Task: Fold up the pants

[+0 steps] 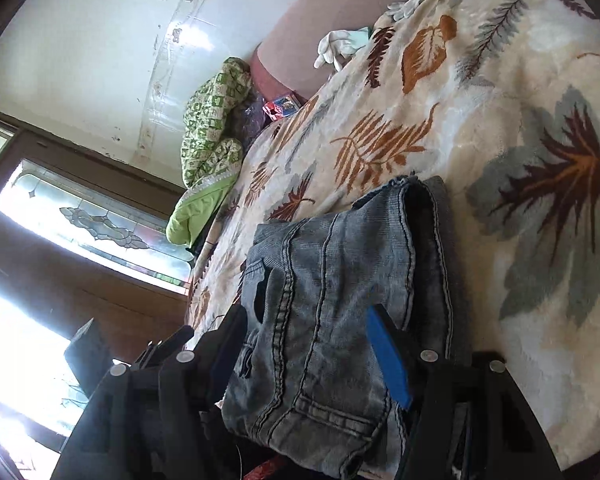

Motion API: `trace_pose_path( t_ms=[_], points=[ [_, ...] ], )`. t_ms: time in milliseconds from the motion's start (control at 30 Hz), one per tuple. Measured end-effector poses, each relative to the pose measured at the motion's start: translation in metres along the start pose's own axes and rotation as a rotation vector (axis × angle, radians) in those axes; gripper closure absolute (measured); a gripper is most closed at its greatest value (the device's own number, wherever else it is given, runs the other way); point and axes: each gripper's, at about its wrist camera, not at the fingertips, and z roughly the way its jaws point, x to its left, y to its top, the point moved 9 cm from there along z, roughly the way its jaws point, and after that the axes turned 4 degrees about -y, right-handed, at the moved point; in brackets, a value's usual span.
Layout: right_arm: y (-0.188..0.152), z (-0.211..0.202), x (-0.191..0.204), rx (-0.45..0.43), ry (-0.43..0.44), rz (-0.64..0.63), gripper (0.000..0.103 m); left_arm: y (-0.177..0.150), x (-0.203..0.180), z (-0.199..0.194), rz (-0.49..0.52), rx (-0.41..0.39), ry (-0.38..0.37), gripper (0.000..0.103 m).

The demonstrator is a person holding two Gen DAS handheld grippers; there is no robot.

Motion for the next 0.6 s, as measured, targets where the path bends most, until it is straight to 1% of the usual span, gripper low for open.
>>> trace_pose_path(
  t_ms=[133,167,267,367,467,600],
  points=[
    [-0.019,0.000,0.004,0.033,0.015,-0.001,0.037,-0.022,0.003,0.026,-0.001,0.083,0.023,0.000],
    [-0.022,0.002,0.003,0.042,0.011,0.001,0.037,-0.025,0.003,0.030,0.001,0.091,0.031,0.000],
    [-0.028,0.012,-0.006,0.068,-0.043,0.005,0.037,-0.026,0.002,0.033,0.006,0.083,0.036,0.000],
    [-0.030,0.021,-0.011,0.085,-0.062,0.016,0.037,-0.027,0.000,0.039,0.027,0.092,0.045,0.000],
    [-0.033,0.026,-0.011,0.090,-0.084,-0.015,0.037,-0.031,0.001,0.048,0.009,0.100,0.032,0.000],
    [-0.033,0.024,-0.013,0.076,-0.066,-0.017,0.037,-0.033,0.004,0.048,-0.037,0.110,0.010,0.000]
  ],
)
